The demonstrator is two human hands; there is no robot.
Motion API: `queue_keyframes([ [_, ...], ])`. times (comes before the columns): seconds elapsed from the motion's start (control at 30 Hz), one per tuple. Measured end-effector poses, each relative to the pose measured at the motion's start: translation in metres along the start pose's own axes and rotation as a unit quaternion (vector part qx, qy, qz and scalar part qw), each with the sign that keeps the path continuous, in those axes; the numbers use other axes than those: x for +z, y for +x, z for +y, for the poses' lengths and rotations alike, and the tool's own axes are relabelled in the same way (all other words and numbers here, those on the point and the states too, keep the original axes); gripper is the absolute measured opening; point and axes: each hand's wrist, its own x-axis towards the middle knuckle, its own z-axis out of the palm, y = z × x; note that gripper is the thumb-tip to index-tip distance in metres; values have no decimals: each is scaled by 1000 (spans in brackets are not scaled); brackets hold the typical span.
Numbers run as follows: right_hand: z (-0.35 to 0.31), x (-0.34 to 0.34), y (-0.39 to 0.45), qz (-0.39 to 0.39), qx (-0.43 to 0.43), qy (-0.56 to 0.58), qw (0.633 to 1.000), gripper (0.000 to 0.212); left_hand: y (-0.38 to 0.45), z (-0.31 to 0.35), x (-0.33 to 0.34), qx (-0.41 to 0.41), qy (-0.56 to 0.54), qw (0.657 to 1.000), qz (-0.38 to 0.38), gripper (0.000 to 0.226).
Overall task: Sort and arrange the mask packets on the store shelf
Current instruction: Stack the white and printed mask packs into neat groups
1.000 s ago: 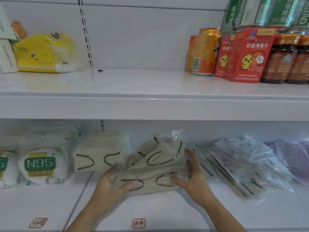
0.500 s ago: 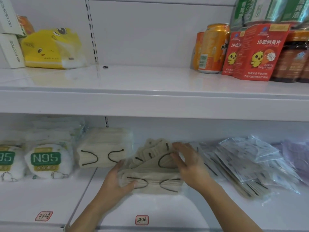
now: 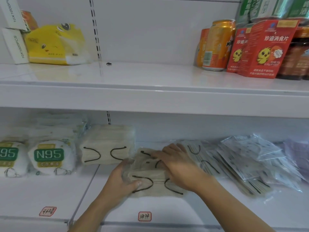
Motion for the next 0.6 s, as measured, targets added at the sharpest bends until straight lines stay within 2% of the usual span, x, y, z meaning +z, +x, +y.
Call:
queue_keyframes([
  [0.1, 0, -12, 3, 66, 48, 128, 988, 48, 3, 7, 2, 25, 12, 1000, 13, 58],
  [0.13, 3, -18, 0, 60, 75, 150, 984, 57, 4, 8, 2, 29, 8, 999, 11, 58],
  [0.2, 18, -21, -13, -3, 126, 155, 980, 72, 1, 4, 1, 26, -2, 1000, 4, 63],
  [0.27, 26, -14, -31, -67, 149, 146, 976, 74, -2, 3, -1, 21, -5, 1000, -7, 71],
  [0.33, 30, -4, -42, -58, 138, 126, 981, 72, -4, 3, 3, 16, -14, 1000, -21, 72],
  [0.47, 23, -7, -38, 54, 130, 122, 983, 66, -2, 1, 9, 18, -20, 999, -23, 66],
  [0.6, 10, -9, -25, 79, 53, 101, 990, 27, -1, 4, 10, 13, -23, 1000, -17, 65],
])
